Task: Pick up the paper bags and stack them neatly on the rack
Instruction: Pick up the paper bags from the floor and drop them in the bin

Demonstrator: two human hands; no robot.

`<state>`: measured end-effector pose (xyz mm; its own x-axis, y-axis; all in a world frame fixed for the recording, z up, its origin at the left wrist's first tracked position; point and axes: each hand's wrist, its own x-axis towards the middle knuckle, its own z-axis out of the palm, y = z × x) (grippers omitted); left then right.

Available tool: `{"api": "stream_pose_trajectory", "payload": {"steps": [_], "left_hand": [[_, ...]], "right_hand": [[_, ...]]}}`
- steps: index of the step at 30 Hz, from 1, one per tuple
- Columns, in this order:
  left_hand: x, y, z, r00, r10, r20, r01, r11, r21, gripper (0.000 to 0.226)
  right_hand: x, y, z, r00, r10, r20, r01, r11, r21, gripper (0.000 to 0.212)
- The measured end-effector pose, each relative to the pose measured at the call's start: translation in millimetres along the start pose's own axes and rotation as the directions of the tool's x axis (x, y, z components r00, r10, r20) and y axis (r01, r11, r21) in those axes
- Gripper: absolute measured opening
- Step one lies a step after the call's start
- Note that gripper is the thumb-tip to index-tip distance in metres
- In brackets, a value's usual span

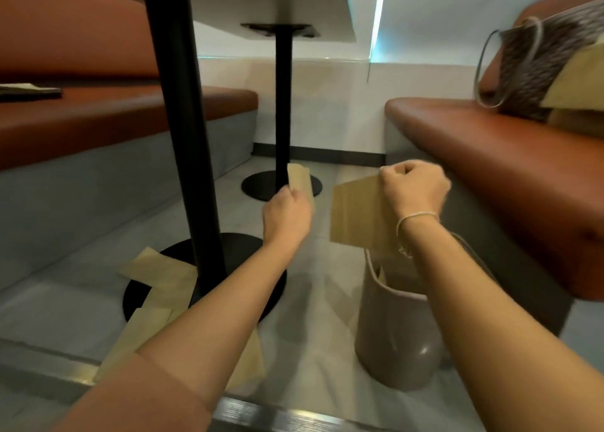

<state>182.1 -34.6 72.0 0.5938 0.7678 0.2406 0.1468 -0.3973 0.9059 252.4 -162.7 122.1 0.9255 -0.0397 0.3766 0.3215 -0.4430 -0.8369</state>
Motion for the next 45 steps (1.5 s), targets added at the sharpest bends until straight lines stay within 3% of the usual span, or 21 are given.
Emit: {"api": "stream_pose_trajectory", "payload": {"steps": [3, 7, 9, 11, 13, 15, 19, 25, 31, 34, 42, 45], "left_hand": [[-9.0, 40.4, 18.5, 0.998, 0.040, 0.047, -0.035, 0.994, -0.100, 0.033], [-27.2, 71.6, 44.2, 0.982, -0.020, 0.188, 0.055, 0.982, -0.183, 0.033], [-32.8, 73.5, 58.6, 0.952, -0.058, 0.302, 0.123, 0.972, -0.202, 0.030], [-45.1, 77.5, 66.6, 0.911, -0.106, 0.397, 0.162, 0.981, -0.108, 0.033], [-47.4, 65.1, 79.0, 0.885, -0.195, 0.422, 0.258, 0.961, -0.098, 0.036], [-46.7, 50.3, 85.4, 0.873, -0.198, 0.445, 0.243, 0.969, -0.046, 0.039], [-34.9, 16.9, 71.3, 0.899, -0.194, 0.392, 0.205, 0.979, 0.014, 0.037], [-1.7, -75.4, 24.5, 0.909, -0.283, 0.307, 0.178, 0.928, 0.327, 0.029], [22.3, -181.9, -36.8, 0.874, -0.450, 0.183, 0.292, 0.788, 0.542, 0.019], [30.1, -235.8, -63.9, 0.865, -0.497, 0.074, 0.336, 0.681, 0.651, 0.029], [20.8, -328.4, -107.5, 0.827, -0.543, -0.148, 0.405, 0.393, 0.825, 0.051], [19.4, -349.7, -117.7, 0.793, -0.566, -0.224, 0.437, 0.273, 0.857, 0.060]], "right_hand": [[19.6, -9.1, -33.4, 0.996, -0.040, -0.076, 0.037, 0.999, -0.035, 0.019], [34.7, -5.0, -51.7, 0.997, -0.015, -0.082, 0.004, 0.991, -0.136, 0.022], [38.7, 3.6, -52.0, 0.999, 0.011, -0.046, -0.021, 0.975, -0.221, 0.025], [39.4, 15.6, -47.1, 1.000, 0.026, 0.003, -0.024, 0.958, -0.286, 0.027], [35.2, 29.7, -34.7, 0.996, 0.022, 0.085, 0.007, 0.945, -0.326, 0.028], [28.8, 41.2, -19.3, 0.989, 0.008, 0.147, 0.041, 0.945, -0.325, 0.024], [5.8, 52.4, 14.3, 0.956, -0.009, 0.295, 0.093, 0.957, -0.273, 0.018], [-44.5, 65.5, 86.8, 0.849, -0.014, 0.529, 0.188, 0.942, -0.276, 0.020], [-102.8, 109.9, 160.9, 0.667, 0.110, 0.737, 0.230, 0.910, -0.345, 0.022], [-129.3, 132.1, 189.7, 0.591, 0.172, 0.788, 0.263, 0.883, -0.390, 0.020], [-185.7, 160.7, 239.3, 0.494, 0.299, 0.816, 0.219, 0.866, -0.449, 0.031], [-202.1, 168.3, 252.5, 0.484, 0.342, 0.805, 0.165, 0.868, -0.468, 0.049]]}}
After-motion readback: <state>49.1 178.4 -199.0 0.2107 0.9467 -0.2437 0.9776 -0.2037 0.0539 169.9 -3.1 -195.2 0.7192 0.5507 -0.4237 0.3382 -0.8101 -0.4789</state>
